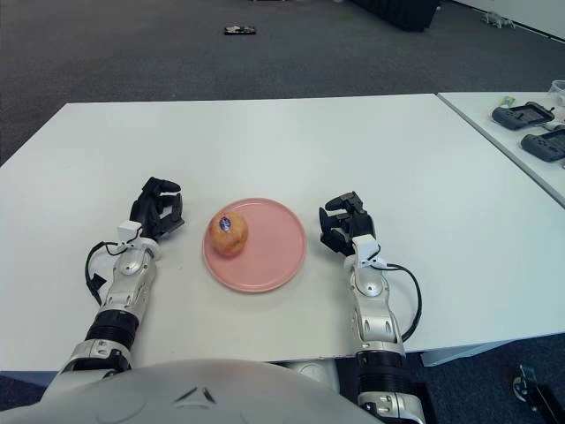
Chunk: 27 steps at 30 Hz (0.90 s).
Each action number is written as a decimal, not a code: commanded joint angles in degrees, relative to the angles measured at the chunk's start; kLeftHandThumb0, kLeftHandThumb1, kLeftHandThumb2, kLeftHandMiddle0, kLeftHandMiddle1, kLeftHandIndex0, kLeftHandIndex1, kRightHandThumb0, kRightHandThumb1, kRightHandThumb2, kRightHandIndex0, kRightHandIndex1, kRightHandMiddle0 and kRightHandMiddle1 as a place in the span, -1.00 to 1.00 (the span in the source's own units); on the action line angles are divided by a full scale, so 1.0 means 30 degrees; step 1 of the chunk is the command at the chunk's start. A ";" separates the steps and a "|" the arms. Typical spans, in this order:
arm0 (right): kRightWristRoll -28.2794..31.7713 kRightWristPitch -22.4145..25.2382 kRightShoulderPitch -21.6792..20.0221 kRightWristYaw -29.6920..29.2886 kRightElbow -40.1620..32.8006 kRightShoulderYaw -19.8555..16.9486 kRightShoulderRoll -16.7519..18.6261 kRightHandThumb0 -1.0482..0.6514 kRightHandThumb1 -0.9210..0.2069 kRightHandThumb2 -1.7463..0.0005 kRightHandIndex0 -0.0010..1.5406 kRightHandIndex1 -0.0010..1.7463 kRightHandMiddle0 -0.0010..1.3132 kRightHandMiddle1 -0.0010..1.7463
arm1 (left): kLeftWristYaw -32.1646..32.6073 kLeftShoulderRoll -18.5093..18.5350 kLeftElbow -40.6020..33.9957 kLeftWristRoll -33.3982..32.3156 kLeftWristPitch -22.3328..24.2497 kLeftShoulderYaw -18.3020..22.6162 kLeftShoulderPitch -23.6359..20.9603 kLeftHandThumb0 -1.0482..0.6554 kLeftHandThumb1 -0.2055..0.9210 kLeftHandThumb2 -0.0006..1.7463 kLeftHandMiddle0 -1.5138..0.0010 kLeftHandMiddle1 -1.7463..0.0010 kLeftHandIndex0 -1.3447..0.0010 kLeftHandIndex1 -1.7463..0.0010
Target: Put the apple into the plate.
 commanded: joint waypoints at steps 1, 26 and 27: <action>-0.0003 0.0487 -0.0063 0.0075 0.0401 0.0060 -0.0054 -0.20 -0.67 0.09 -0.38 0.58 -0.54 1.00 | 0.0353 -0.0173 0.0679 0.0134 0.1108 0.0005 0.0953 -0.21 0.59 -0.03 0.39 -0.98 0.51 -1.00; -0.0082 -0.0915 -0.0759 0.0221 0.2885 0.0283 -0.0279 -0.19 -0.75 0.16 -0.38 0.55 -0.59 1.00 | 0.0909 -0.0173 0.0597 0.0466 0.0902 0.0053 0.1293 -0.21 0.67 -0.09 0.43 -0.95 0.55 -1.00; -0.0078 -0.0957 -0.0773 0.0216 0.2943 0.0279 -0.0279 -0.19 -0.75 0.17 -0.38 0.55 -0.59 1.00 | 0.0925 -0.0177 0.0603 0.0485 0.0882 0.0062 0.1295 -0.21 0.67 -0.10 0.42 -0.96 0.55 -1.00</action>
